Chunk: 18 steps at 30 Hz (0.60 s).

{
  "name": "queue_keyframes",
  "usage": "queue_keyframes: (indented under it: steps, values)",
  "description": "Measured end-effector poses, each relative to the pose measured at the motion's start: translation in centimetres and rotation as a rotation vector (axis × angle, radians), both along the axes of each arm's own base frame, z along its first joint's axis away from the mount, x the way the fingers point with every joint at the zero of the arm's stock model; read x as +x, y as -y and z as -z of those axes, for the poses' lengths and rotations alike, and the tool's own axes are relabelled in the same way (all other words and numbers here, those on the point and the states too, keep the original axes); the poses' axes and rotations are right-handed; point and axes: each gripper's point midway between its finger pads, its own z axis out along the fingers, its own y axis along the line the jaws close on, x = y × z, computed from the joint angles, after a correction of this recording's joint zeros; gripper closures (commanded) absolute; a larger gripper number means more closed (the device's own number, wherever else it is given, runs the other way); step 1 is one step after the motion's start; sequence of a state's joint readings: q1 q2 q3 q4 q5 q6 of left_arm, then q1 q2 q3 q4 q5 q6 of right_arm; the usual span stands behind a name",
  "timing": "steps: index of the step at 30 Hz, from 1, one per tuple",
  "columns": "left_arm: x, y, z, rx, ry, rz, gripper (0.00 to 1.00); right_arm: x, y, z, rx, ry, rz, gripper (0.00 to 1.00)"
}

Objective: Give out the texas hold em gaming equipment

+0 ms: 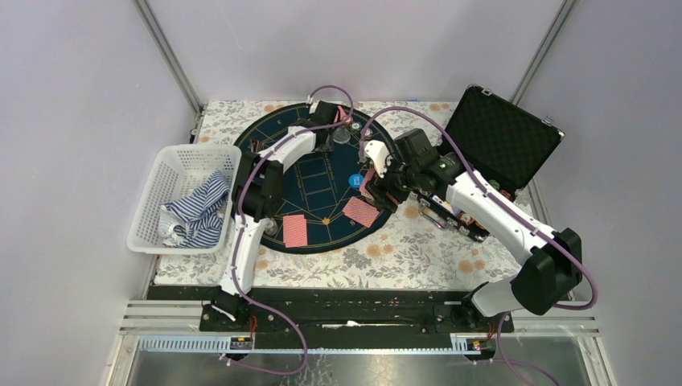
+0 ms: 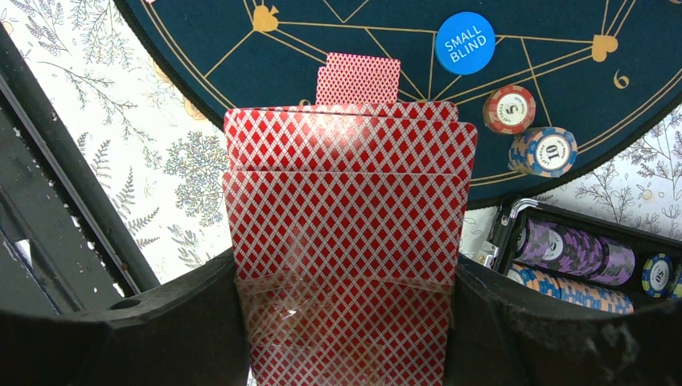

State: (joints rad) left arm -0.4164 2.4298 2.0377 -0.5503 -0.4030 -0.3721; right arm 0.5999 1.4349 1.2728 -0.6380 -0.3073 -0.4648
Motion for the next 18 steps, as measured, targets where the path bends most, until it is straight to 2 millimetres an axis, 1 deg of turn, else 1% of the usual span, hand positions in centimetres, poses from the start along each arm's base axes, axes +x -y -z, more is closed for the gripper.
queue_keyframes:
  steps: [1, 3, 4, 6, 7, 10, 11, 13, 14, 17, 18]
  values:
    - [0.0, 0.1, -0.2, -0.008, 0.001, 0.004, 0.27, 0.0, 0.0, 0.0, 0.000, 0.000, 0.000, 1.00]
    - [-0.2, 0.5, -0.6, -0.029, 0.001, 0.017, 0.04, 0.0, 0.0, 0.0, 0.000, -0.001, 0.000, 1.00]
    - [-0.5, 0.6, -1.0, -0.039, 0.000, 0.026, 0.02, 0.0, 0.0, 0.0, -0.001, -0.001, 0.000, 1.00]
    - [-1.4, 0.7, -2.3, -0.057, 0.003, 0.058, 0.01, -0.1, 0.0, 0.0, -0.002, -0.003, -0.001, 1.00]
    - [-2.0, 0.7, -3.3, -0.077, 0.011, 0.078, 0.01, -0.1, 0.0, -0.1, -0.001, -0.002, -0.001, 1.00]
    - [-4.7, 0.9, -7.6, -0.175, 0.048, 0.164, 0.01, 0.0, 0.0, -0.5, 0.002, 0.002, -0.003, 1.00]
    - [-5.8, 1.0, -9.9, -0.233, 0.072, 0.204, 0.01, 0.0, -0.1, -0.8, 0.006, 0.003, -0.006, 1.00]
    - [-7.3, 0.9, -14.1, -0.339, 0.136, 0.269, 0.01, 0.0, -0.3, -1.2, 0.016, 0.007, -0.015, 1.00]
    - [-8.0, 0.6, -16.7, -0.396, 0.183, 0.304, 0.01, 0.0, -0.4, -1.3, 0.021, 0.007, -0.020, 1.00]
    - [-10.1, 0.1, -21.8, -0.513, 0.281, 0.405, 0.01, -0.2, -0.6, -1.5, 0.029, 0.005, -0.032, 1.00]
    - [-11.0, 0.2, -22.8, -0.546, 0.297, 0.440, 0.01, -0.2, -0.6, -1.5, 0.033, 0.004, -0.037, 1.00]
